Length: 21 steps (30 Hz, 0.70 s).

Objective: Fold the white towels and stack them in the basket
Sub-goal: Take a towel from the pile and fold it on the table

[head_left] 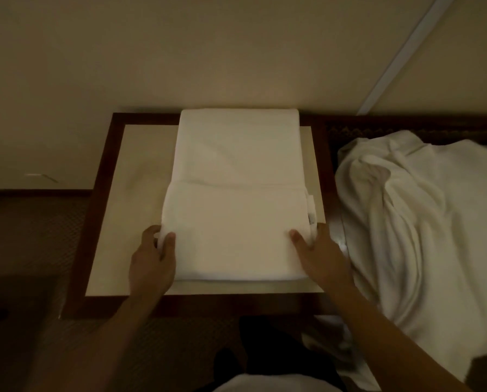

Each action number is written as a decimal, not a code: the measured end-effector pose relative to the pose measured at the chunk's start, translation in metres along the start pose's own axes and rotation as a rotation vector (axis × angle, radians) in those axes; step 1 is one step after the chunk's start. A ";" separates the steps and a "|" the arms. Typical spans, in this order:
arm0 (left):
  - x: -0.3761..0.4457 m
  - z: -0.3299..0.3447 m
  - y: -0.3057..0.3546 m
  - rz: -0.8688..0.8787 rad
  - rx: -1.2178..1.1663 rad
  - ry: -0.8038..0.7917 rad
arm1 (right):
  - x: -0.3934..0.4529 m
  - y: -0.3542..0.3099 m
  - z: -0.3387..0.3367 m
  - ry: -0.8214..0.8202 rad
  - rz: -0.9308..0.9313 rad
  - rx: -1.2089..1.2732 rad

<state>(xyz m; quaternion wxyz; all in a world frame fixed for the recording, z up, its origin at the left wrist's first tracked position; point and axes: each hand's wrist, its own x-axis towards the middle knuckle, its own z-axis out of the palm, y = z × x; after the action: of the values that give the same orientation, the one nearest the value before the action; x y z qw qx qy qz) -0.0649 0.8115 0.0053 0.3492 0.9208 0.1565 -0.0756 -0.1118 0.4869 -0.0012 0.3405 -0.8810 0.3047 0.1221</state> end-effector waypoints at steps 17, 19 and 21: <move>-0.061 -0.007 -0.085 0.775 0.721 -0.325 | -0.094 0.062 0.018 -0.167 -0.474 -0.705; -0.063 -0.009 -0.091 0.781 0.759 -0.272 | -0.101 0.067 0.022 -0.043 -0.492 -0.699; -0.073 -0.011 -0.095 0.814 0.728 -0.206 | -0.111 0.077 0.027 0.083 -0.560 -0.656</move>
<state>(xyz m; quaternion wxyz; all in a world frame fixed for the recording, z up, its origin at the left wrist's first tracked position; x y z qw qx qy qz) -0.1654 0.8692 -0.0271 0.0233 0.9560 -0.2829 -0.0736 -0.2464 0.5111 -0.0148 0.0500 -0.9955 0.0126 0.0798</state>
